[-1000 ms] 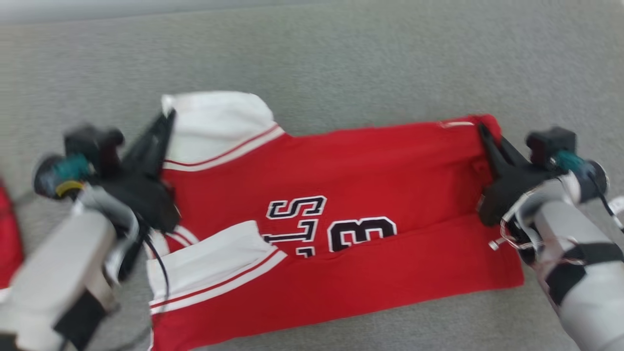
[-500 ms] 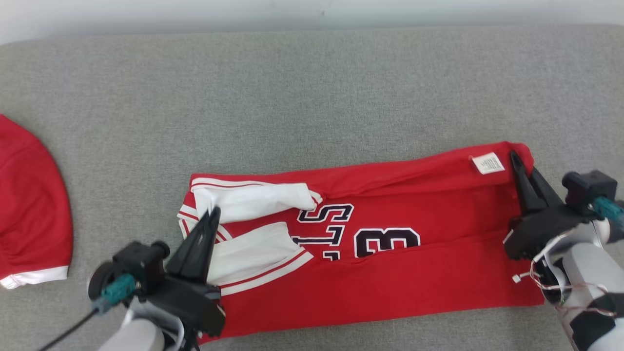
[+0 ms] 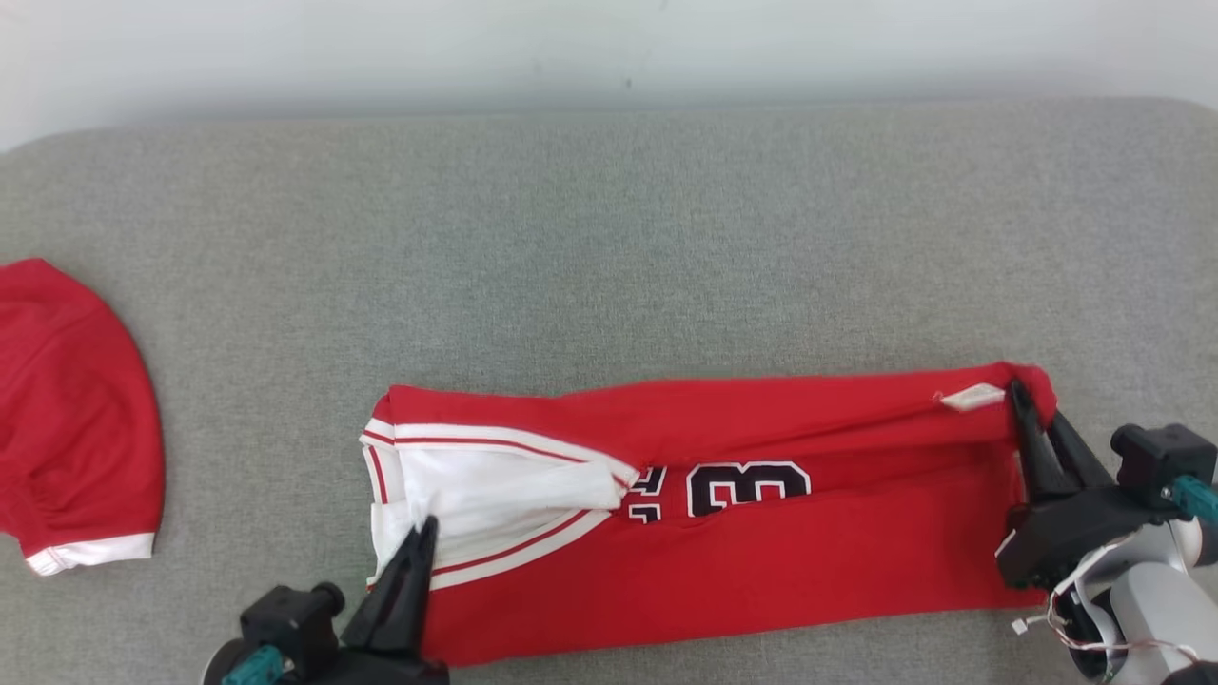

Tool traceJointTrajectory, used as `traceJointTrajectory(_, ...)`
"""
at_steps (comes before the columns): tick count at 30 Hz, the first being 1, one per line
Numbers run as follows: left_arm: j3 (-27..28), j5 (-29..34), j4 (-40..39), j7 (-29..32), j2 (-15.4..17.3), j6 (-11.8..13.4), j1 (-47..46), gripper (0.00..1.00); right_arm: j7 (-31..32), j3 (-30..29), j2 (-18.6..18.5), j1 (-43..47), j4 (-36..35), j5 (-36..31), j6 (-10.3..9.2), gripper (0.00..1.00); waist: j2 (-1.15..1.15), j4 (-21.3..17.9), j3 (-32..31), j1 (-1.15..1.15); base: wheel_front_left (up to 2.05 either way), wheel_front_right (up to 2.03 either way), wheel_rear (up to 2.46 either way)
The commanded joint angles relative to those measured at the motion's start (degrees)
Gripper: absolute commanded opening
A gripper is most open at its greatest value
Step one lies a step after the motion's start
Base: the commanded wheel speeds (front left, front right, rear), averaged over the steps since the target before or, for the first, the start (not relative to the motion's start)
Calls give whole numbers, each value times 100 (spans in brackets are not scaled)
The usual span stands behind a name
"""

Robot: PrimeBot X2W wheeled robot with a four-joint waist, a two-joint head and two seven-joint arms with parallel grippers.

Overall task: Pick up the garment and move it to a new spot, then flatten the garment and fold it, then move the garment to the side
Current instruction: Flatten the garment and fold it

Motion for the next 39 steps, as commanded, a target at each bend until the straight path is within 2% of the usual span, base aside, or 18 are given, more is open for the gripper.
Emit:
traceJointTrajectory(1, 153, 119, -2, -18, -93, 12, 86, 100, -8, -35, 3, 132, -61, 56, -13, 100, 0, 14, -95, 0, 0, 0, 0)
traceJointTrajectory(6, 534, 354, -12, -18, -271, -27, 299, 100, -6, -62, -23, 361, -286, 122, -13, 100, 0, 0, -218, 0, 0, 0, 0)
traceJointTrajectory(13, 1663, 1079, -246, -18, -688, -64, 728, 100, -6, -112, -183, 693, -560, 195, -13, 100, 0, -18, -426, 0, 0, 0, 0)
traceJointTrajectory(18, 2409, 1735, -368, -18, -941, -139, 950, 100, 142, -152, -132, 606, -240, 309, -13, 100, 0, 37, -528, 0, 0, 0, 0)
traceJointTrajectory(24, 3045, 2272, -351, -19, -1174, -262, 1096, 100, 487, -158, -9, 332, 283, 464, -13, 100, 0, 164, -584, 0, 0, 0, 0)
traceJointTrajectory(32, 3534, 2753, -148, -19, -1445, -610, 1205, 100, 797, -88, 122, -135, 1063, 590, -13, 100, 0, 312, -520, 0, 0, 0, 0)
traceJointTrajectory(39, 3702, 3048, 19, -19, -1672, -883, 1162, 100, 976, -62, 190, -346, 1808, 652, -13, 100, 0, 416, -487, 0, 0, 0, 0)
